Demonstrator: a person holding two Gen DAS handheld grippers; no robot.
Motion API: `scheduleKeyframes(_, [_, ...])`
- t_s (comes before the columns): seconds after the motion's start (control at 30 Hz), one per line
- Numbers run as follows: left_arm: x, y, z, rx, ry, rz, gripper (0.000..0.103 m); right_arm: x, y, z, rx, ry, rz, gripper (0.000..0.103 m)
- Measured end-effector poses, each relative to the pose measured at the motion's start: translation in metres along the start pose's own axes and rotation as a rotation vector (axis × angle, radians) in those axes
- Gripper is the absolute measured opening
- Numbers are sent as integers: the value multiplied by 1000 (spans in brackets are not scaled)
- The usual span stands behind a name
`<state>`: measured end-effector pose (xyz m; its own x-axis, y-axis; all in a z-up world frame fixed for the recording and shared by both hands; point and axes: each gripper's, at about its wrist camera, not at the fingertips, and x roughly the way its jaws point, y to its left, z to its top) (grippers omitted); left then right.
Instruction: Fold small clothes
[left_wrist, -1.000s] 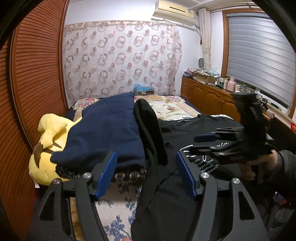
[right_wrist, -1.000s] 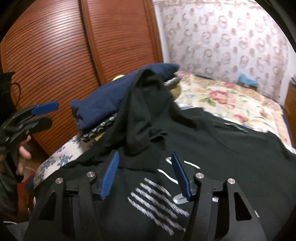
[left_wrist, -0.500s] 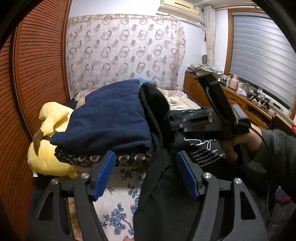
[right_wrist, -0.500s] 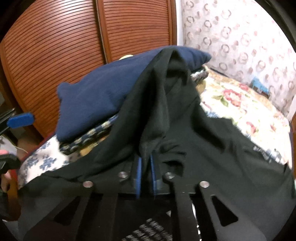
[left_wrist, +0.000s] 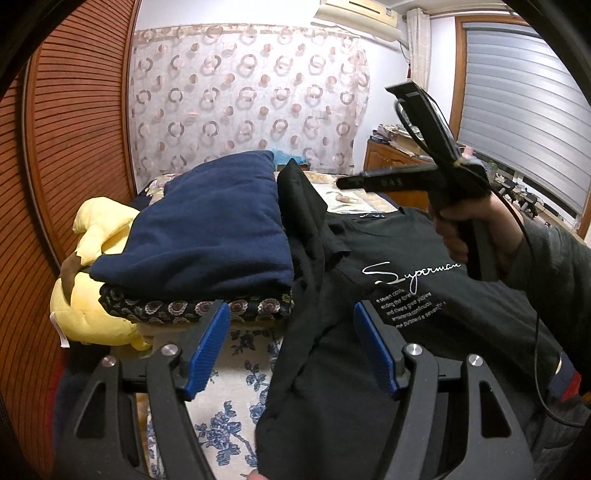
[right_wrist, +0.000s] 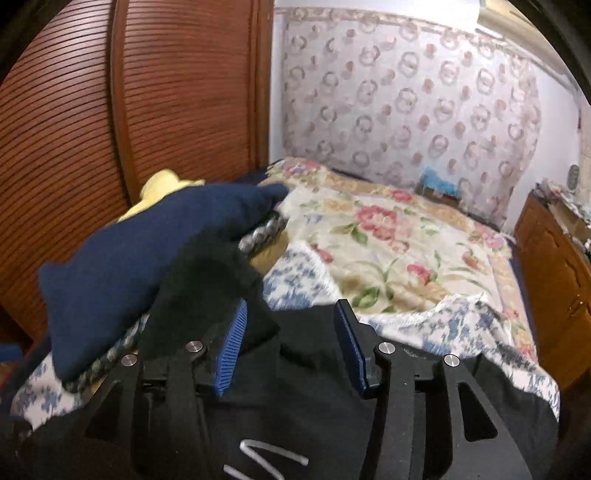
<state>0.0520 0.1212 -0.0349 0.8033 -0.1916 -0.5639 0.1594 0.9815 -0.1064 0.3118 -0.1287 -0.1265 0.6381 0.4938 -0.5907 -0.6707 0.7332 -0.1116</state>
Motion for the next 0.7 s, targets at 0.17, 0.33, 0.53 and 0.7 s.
scheduleKeyframes(0.17, [5, -8, 2, 8, 7, -7, 69, -13, -11, -22, 8, 20, 27, 50])
scheduleKeyframes(0.33, [16, -16, 1, 17, 28, -11, 69, -39, -26, -45, 37, 13, 36, 50])
scheduleKeyframes(0.53, [27, -28, 2, 27, 47, -25, 69, -80, -46, -75, 35, 3, 11, 50])
scheduleKeyframes(0.7, [37, -42, 3, 36, 68, -40, 69, -111, -59, -95, 37, -6, -27, 51])
